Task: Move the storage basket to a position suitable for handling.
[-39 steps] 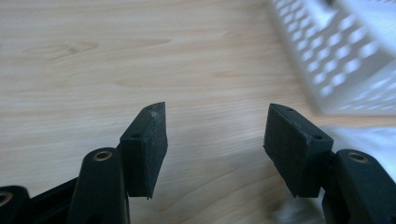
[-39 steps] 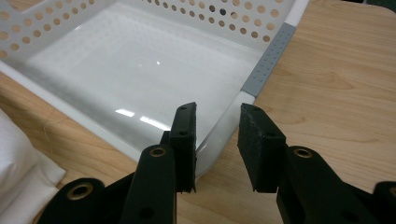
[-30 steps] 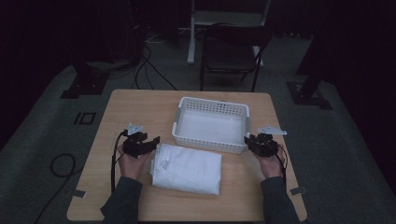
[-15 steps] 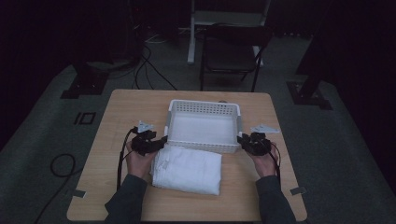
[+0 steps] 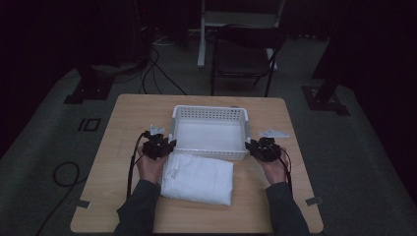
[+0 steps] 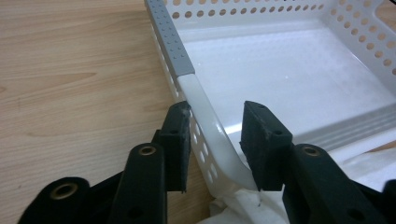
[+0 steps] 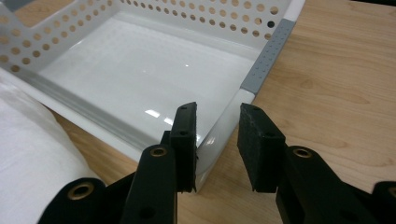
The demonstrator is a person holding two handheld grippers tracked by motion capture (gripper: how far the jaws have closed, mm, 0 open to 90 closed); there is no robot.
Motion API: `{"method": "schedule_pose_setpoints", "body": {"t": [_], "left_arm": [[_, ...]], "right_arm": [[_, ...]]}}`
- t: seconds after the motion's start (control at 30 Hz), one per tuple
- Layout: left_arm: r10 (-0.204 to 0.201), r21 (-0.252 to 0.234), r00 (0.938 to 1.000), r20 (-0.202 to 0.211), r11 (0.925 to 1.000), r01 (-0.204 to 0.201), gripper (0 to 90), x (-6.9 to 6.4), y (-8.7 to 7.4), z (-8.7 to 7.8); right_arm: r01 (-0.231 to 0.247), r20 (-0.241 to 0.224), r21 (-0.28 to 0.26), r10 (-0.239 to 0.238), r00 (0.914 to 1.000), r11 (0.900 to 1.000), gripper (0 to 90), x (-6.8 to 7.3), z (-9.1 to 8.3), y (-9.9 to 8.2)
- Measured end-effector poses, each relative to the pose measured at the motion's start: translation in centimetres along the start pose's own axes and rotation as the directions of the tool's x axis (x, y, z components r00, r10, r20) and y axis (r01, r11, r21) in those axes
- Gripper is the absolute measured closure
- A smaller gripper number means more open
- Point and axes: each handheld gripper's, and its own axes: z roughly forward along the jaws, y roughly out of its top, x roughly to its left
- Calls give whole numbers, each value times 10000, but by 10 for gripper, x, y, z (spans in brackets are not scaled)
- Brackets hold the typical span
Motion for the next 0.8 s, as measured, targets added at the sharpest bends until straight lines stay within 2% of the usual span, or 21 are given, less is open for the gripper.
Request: {"method": "schedule_pose_setpoints", "body": {"t": [0.1, 0.47, 0.63, 0.8], "left_arm": [[-32, 138, 10000, 79, 9999, 31, 629, 3, -2, -5], [-105, 251, 9999, -52, 9996, 106, 622, 3, -9, -16], [-143, 186, 9999, -12, 9997, 143, 621, 7, -10, -17], [-82, 103, 9999, -100, 9999, 83, 620, 10, -10, -17]], "right_arm": [[-219, -277, 0, 219, 9994, 9998, 680, -2, 3, 1], [101, -270, 154, -97, 9996, 9998, 681, 3, 12, 8], [-144, -490, 77, 147, 9987, 9999, 662, 3, 11, 5], [-166, -634, 56, 170, 9978, 9998, 657, 5, 10, 4]]}}
